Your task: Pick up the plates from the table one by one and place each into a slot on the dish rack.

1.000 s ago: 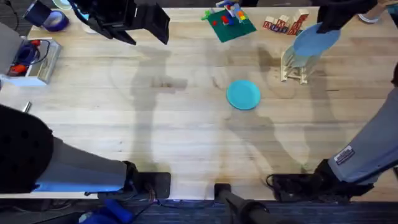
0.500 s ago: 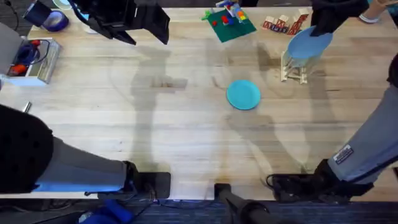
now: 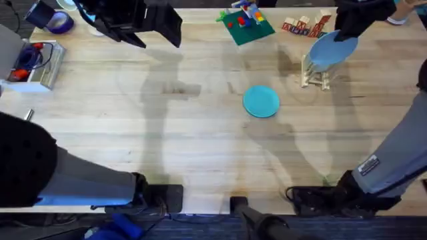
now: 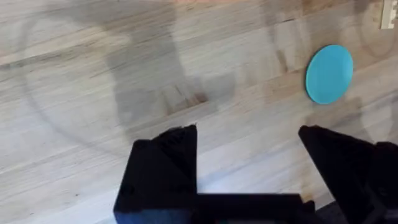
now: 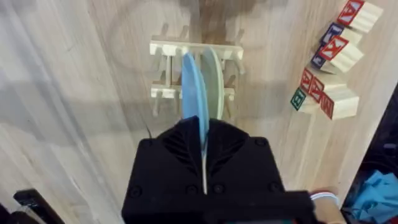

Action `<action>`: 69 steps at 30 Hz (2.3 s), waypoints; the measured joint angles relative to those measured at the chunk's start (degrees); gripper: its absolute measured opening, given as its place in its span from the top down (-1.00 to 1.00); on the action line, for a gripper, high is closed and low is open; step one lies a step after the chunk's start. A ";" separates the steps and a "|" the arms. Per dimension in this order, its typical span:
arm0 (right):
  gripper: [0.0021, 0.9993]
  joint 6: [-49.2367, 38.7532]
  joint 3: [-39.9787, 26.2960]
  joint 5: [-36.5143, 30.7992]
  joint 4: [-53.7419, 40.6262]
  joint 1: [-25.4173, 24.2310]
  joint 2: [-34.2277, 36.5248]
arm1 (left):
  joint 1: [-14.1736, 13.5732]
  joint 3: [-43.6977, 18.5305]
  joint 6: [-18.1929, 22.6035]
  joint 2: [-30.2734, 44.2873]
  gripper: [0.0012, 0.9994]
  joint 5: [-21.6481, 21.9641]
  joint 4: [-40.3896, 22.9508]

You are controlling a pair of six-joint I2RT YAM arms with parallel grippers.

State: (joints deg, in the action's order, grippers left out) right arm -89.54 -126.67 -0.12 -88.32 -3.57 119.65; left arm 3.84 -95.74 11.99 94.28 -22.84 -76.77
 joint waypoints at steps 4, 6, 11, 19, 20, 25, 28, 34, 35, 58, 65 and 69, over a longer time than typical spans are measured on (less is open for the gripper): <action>0.94 0.91 0.00 0.00 -0.01 -0.25 0.01 | 0.00 0.00 0.00 0.00 -0.99 0.00 0.00; 0.94 1.33 0.00 0.01 -0.01 -0.26 0.01 | 0.00 0.00 0.00 0.00 -0.99 -0.01 0.00; 0.94 2.34 0.00 0.02 -0.36 -0.24 0.01 | 0.00 0.00 0.00 0.00 -0.99 -0.01 0.00; 0.94 3.92 0.04 0.17 -0.50 -0.26 0.01 | 0.00 0.00 0.00 0.00 -0.99 -0.01 0.00; 0.94 4.07 0.04 0.15 -0.50 -0.26 0.01 | 0.00 0.00 0.00 0.00 -0.99 -0.01 0.00; 0.94 4.24 0.04 0.15 0.05 -0.28 0.56 | 0.00 0.00 0.00 0.00 -0.99 0.01 0.00; 0.94 4.24 0.11 0.15 0.90 -0.37 0.97 | 0.00 0.00 0.00 0.00 -0.99 -0.01 -0.02; 0.94 4.26 0.15 0.15 1.95 -0.54 0.99 | 0.00 0.00 0.00 0.00 -0.99 0.01 0.00; 0.94 4.26 0.15 0.15 1.93 -0.59 0.99 | 0.00 0.00 0.00 0.00 -0.99 -0.01 0.00; 0.94 5.35 4.68 0.59 2.20 -0.63 0.99 | 0.00 0.00 0.00 0.00 -0.99 0.01 -0.02; 0.94 5.38 4.74 0.61 2.59 -0.63 0.97 | 0.00 0.00 0.00 0.00 -0.99 -0.01 0.00; 0.81 5.75 4.76 0.61 2.59 -0.63 0.99 | 0.00 0.00 0.00 0.00 -0.99 -0.01 0.00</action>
State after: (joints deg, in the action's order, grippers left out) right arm -83.79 -121.91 0.49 -85.73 -4.21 120.64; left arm 3.84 -95.74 11.99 94.28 -22.85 -76.77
